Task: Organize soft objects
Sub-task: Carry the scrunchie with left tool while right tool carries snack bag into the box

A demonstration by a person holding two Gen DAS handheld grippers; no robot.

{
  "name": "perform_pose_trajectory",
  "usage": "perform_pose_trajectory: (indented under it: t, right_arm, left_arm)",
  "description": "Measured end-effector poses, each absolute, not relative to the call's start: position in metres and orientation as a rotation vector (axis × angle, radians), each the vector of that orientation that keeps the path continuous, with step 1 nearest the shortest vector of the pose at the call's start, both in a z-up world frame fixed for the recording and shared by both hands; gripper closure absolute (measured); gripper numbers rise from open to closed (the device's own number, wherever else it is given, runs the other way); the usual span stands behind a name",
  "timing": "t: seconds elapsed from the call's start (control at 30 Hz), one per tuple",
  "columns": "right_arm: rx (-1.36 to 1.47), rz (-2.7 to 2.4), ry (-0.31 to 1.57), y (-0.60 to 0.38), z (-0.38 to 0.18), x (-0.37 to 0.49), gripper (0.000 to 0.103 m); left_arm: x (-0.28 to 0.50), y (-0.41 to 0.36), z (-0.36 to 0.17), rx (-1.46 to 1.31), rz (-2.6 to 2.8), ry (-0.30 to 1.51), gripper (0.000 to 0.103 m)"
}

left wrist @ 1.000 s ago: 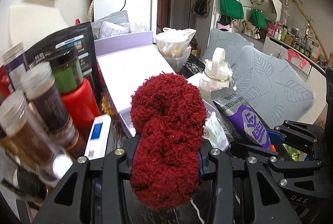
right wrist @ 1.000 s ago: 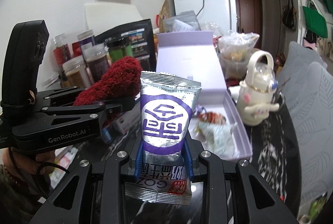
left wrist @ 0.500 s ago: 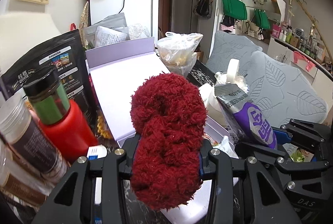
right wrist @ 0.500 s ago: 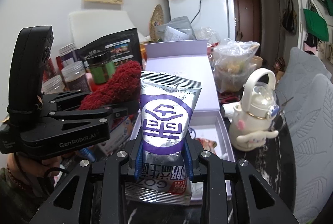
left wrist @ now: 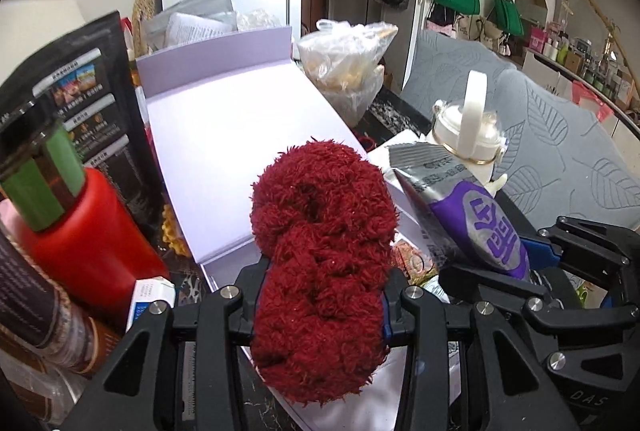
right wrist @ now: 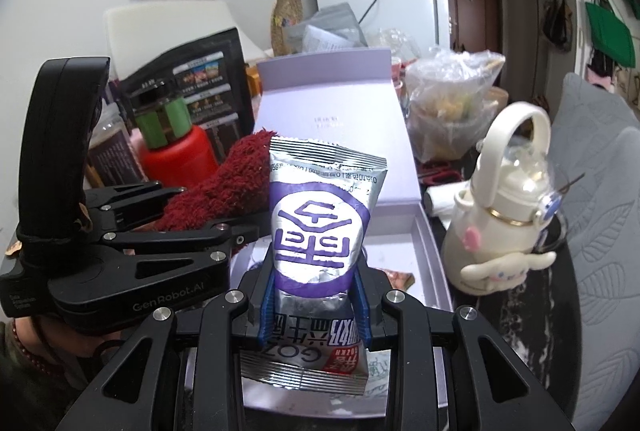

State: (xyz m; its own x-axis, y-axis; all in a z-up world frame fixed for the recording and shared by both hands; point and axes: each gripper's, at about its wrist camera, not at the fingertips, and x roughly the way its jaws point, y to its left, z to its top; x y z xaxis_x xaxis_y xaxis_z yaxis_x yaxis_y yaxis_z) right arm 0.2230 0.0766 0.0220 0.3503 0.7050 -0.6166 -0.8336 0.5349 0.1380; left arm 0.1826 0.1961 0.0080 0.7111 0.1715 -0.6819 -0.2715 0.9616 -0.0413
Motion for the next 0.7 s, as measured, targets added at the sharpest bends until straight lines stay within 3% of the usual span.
perform_pose_trajectory:
  t: [0.7]
  right_arm:
    - [-0.229,1.004,0.837,0.1,-0.036,0.244,0.072]
  left_arm:
    - [0.204,0.208,-0.05,-0.155,0.281,0.911,0.063]
